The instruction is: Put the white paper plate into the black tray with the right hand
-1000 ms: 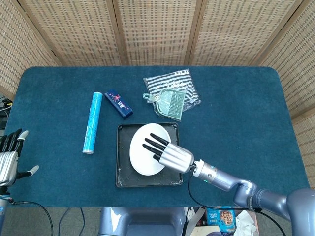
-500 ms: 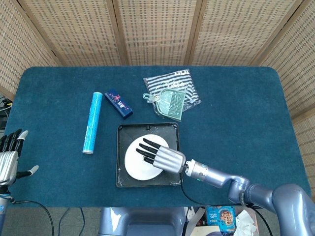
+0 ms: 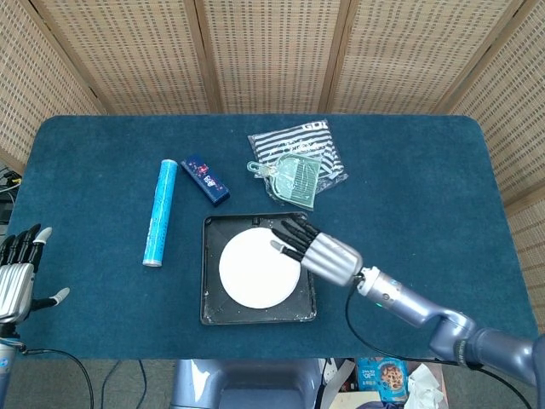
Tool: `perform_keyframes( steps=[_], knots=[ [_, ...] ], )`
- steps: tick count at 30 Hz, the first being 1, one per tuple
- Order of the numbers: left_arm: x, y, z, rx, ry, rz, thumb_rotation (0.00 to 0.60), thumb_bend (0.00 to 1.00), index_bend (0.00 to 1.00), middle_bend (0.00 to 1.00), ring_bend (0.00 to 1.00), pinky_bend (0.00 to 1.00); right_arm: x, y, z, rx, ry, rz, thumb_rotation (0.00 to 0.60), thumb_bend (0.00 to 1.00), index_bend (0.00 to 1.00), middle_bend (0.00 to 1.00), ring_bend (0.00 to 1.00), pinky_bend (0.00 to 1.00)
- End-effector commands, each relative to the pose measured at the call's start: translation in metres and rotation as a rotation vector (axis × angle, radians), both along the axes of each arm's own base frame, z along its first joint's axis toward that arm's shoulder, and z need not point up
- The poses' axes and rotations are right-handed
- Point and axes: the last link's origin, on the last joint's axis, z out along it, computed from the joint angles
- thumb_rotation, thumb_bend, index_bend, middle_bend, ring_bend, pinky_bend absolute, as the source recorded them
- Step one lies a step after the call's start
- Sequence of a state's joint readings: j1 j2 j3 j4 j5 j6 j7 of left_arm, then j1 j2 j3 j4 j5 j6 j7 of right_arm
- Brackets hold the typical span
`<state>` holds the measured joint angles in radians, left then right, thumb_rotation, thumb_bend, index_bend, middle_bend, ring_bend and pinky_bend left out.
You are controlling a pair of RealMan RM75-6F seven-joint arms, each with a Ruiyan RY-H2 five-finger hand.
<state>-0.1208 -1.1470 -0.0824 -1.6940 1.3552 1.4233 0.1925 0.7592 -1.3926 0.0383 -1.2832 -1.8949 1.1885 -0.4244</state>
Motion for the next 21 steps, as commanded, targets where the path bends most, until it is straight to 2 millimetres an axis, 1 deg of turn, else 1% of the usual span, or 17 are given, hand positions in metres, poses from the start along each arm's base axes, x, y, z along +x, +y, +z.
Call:
perform_keyframes(
  steps=[1, 5, 8, 11, 13, 15, 18, 21],
  knots=[
    [0.001, -0.003, 0.000, -0.002, 0.000, -0.006, 0.600, 0.00, 0.00, 0.00, 0.00, 0.00, -0.042, 0.008, 0.038, -0.076, 0.034, -0.073, 0.600, 0.00, 0.00, 0.00, 0.00, 0.00],
    [0.005, -0.007, 0.002, 0.002, -0.007, -0.023, 0.600, 0.00, 0.00, 0.00, 0.00, 0.00, -0.082, 0.019, 0.073, -0.163, -0.002, -0.212, 0.600, 0.00, 0.00, 0.00, 0.00, 0.00],
    [0.008, -0.010, 0.003, 0.009, -0.011, -0.041, 0.600, 0.00, 0.00, 0.00, 0.00, 0.00, -0.108, 0.029, 0.093, -0.229, -0.078, -0.349, 0.600, 0.00, 0.00, 0.00, 0.00, 0.00],
    [0.010, -0.014, 0.003, 0.011, -0.010, -0.053, 0.600, 0.00, 0.00, 0.00, 0.00, 0.00, -0.129, 0.043, 0.106, -0.277, -0.201, -0.486, 0.600, 0.00, 0.00, 0.00, 0.00, 0.00],
    [0.011, -0.016, 0.003, 0.010, -0.010, -0.061, 0.600, 0.00, 0.00, 0.00, 0.00, 0.00, -0.140, 0.053, 0.111, -0.309, -0.287, -0.563, 0.600, 0.00, 0.00, 0.00, 0.00, 0.00],
    [0.012, -0.017, 0.003, 0.010, -0.008, -0.069, 0.600, 0.00, 0.00, 0.00, 0.00, 0.00, -0.147, 0.063, 0.112, -0.329, -0.362, -0.619, 0.600, 0.00, 0.00, 0.00, 0.00, 0.00],
    [0.014, -0.020, 0.002, 0.011, -0.006, -0.081, 0.600, 0.00, 0.00, 0.00, 0.00, 0.00, -0.153, 0.077, 0.113, -0.362, -0.452, -0.688, 0.600, 0.00, 0.00, 0.00, 0.00, 0.00],
    [0.015, -0.021, 0.001, 0.010, -0.004, -0.091, 0.600, 0.00, 0.00, 0.00, 0.00, 0.00, -0.154, 0.091, 0.112, -0.376, -0.517, -0.744, 0.600, 0.00, 0.00, 0.00, 0.00, 0.00]
  ],
)
